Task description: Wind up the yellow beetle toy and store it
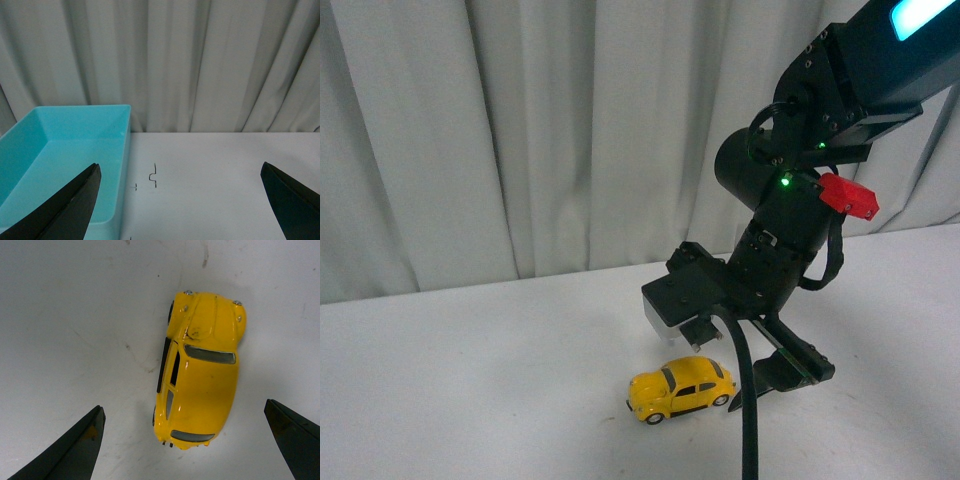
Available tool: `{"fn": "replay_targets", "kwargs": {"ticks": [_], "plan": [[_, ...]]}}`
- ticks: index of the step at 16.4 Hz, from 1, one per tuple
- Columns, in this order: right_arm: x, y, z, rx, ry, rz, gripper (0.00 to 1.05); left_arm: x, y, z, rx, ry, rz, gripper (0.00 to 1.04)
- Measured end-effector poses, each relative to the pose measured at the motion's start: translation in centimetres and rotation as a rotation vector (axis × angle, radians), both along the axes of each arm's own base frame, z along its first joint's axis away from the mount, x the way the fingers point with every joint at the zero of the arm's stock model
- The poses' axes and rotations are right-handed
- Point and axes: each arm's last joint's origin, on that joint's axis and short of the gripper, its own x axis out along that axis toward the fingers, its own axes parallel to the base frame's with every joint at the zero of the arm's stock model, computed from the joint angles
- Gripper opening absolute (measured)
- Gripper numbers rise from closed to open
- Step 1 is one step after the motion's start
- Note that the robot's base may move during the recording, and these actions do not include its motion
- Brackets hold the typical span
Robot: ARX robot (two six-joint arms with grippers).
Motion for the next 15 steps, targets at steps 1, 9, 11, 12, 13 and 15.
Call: {"fn": "replay_targets", "kwargs": {"ticks": [1, 9, 11, 12, 13, 15], "plan": [[0.1, 0.2, -0.4, -0.007, 0.002, 0.004, 0.98, 0.0, 0.0, 0.0, 0.0, 0.0, 0.0, 0.98], [1.4, 2.6, -2.0, -0.052, -0.03, 0.051, 0.98, 0.0, 0.0, 0.0, 0.0, 0.0, 0.0, 0.98], [1.4, 2.8, -2.6, -0.054, -0.021, 0.052, 0.95, 0.0, 0.0, 0.0, 0.0, 0.0, 0.0, 0.98], [1.4, 2.8, -2.8, -0.055, -0.02, 0.049, 0.84, 0.0, 0.0, 0.0, 0.0, 0.0, 0.0, 0.98], [1.5, 2.8, -2.8, -0.057, -0.018, 0.037, 0.73, 0.0, 0.0, 0.0, 0.0, 0.0, 0.0, 0.98], [1.4, 2.7, -3.0, -0.062, -0.01, 0.019, 0.57, 0.0, 0.0, 0.0, 0.0, 0.0, 0.0, 0.98]]}}
